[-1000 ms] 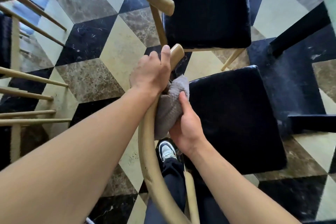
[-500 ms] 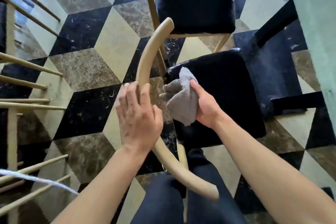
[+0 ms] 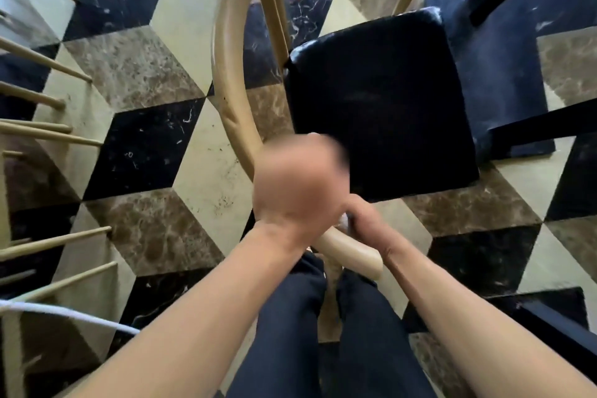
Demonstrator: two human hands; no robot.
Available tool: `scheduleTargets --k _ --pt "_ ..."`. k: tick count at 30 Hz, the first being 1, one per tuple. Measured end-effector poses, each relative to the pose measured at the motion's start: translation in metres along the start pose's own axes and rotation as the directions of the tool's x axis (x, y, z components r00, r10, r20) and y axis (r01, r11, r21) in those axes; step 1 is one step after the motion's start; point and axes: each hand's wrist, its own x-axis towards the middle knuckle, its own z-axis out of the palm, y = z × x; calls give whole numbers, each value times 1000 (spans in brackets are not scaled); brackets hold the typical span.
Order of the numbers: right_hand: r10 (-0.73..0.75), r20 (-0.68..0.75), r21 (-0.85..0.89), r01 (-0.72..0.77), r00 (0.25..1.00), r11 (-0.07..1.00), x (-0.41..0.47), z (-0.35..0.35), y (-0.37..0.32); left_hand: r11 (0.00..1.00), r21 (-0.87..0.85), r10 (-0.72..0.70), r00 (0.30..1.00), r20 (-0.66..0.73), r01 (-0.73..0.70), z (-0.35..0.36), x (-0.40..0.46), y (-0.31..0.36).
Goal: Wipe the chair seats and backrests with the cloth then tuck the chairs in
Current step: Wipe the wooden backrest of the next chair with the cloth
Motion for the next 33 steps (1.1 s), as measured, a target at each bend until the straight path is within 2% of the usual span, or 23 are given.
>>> scheduleTargets --k 2,5,8,12,14,19,25,29,30,33 --pt "-118 -49 -188 107 992 976 13 2 10 998 62 -9 1000 -21 10 4 -1 2" --pt "-217 -9 -169 213 976 962 37 -14 40 993 112 -27 996 -82 36 15 -7 4" --pt "-161 6 -50 161 987 986 62 -32 62 987 145 -51 991 -128 69 20 -9 5" --pt "-69 -93 18 71 993 997 94 -47 74 985 144 -68 980 -187 95 22 -6 3" --pt "-118 -138 -60 111 983 992 97 -45 77 984 138 -88 975 -203 117 23 -5 0" --pt "-201 -41 -245 185 979 952 54 -19 54 987 107 -100 975 -200 123 23 -6 2" --pt "-299 2 -167 295 954 941 11 -2 37 987 120 -80 971 -224 109 23 -9 6" --pt "-266 15 -210 263 964 942 35 -11 41 987 109 -85 964 -252 116 23 -6 3" --pt "-221 9 -175 219 975 960 42 -12 45 988 109 -83 965 -247 113 24 -5 2" --pt "-135 -88 -188 117 987 975 65 -22 57 987 94 -104 968 -230 128 24 -7 2"
